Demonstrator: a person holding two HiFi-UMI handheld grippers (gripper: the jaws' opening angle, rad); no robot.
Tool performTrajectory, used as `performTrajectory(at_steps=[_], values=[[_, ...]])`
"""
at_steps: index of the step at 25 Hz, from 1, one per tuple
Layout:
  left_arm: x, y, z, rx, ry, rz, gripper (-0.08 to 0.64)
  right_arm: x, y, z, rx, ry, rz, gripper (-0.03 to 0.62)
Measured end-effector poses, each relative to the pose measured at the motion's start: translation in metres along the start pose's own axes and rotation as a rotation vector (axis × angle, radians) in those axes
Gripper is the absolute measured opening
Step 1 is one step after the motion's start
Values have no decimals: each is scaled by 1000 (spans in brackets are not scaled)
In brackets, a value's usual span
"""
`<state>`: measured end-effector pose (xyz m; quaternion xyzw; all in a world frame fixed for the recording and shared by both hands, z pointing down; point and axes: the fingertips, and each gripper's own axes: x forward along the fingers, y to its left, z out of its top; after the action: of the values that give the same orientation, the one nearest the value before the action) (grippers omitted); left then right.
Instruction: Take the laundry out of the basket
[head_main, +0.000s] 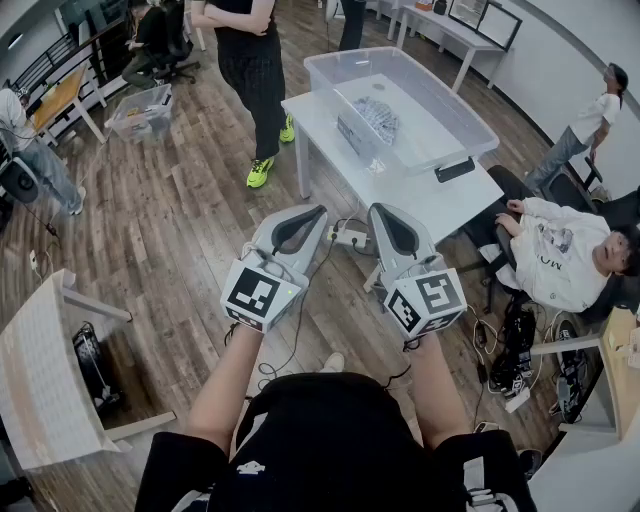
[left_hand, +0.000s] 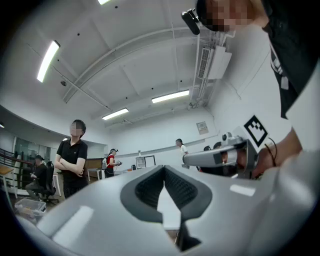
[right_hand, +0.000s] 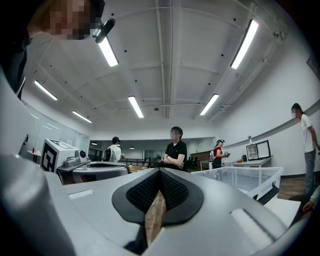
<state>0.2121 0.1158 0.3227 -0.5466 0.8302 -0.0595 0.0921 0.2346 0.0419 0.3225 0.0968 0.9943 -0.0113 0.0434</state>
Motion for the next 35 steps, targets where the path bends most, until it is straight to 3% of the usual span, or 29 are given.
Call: performTrajectory(at_steps=[20, 35], values=[[33, -10, -15, 2, 33, 37, 11, 4, -38, -8, 4, -12, 33, -2], [55, 44, -29, -6, 27, 62, 11, 61, -52, -16, 13, 1, 46, -2]])
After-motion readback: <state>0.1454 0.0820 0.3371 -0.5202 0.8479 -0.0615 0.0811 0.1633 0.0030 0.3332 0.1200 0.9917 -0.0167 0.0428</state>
